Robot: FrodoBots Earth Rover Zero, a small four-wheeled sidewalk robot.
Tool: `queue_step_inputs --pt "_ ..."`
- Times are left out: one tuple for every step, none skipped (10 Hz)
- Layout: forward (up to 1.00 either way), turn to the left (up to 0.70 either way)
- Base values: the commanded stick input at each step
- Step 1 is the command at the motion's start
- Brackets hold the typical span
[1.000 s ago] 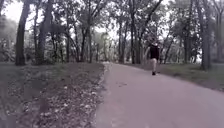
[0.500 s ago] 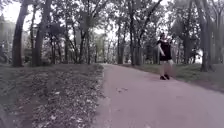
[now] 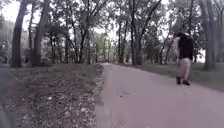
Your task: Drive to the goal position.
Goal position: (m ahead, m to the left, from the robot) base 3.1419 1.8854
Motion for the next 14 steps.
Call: queue_step_inputs --pt "0.68 0.00" --pt "0.69 0.00" --pt "0.68 0.00" --pt "0.69 0.00" --pt "0.69 0.00" --pt "0.68 0.00" --pt "0.68 0.00" --pt "0.69 0.00" --pt "0.69 0.00" --pt "0.69 0.00" --pt "0.69 0.00" --pt "0.69 0.00" --pt "0.69 0.00" --pt "0.69 0.00"
